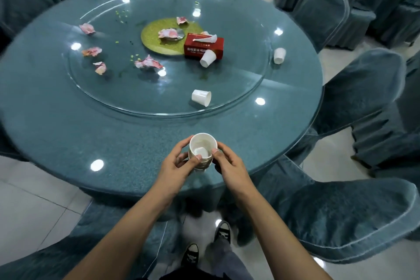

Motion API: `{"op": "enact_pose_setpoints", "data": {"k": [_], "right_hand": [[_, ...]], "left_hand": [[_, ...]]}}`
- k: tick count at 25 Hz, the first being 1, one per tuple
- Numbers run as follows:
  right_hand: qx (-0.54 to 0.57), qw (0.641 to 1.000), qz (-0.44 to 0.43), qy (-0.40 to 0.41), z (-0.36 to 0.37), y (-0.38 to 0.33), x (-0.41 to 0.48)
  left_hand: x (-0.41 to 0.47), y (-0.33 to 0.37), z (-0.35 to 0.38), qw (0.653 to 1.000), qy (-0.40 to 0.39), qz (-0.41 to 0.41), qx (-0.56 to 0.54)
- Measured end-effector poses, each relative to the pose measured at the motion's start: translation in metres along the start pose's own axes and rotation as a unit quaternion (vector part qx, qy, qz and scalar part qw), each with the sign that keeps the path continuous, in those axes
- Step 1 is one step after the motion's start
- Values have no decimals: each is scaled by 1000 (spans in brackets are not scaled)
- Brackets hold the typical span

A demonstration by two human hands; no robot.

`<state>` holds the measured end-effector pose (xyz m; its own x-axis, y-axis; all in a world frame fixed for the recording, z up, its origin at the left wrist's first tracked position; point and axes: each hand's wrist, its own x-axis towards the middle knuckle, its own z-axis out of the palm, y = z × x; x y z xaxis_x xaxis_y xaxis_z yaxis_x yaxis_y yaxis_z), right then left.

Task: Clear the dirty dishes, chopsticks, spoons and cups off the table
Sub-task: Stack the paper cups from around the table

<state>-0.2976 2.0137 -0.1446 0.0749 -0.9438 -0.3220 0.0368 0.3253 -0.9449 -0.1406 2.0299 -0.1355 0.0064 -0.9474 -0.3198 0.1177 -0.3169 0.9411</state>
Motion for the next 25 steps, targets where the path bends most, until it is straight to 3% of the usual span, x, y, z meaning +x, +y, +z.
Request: {"op": "enact_pose_setpoints", "data": {"k": [14,20,25], "right_hand": [[-38,987,20,-156,-5,-36,136],[-53,985,24,-163,25,-54,188],[-31,988,36,-148,47,-67,230]], "left_hand": [[85,21,12,991,134,8,-14],[135,37,-18,989,142,32,-20],[179,48,-49,995,93,40,-9]]}}
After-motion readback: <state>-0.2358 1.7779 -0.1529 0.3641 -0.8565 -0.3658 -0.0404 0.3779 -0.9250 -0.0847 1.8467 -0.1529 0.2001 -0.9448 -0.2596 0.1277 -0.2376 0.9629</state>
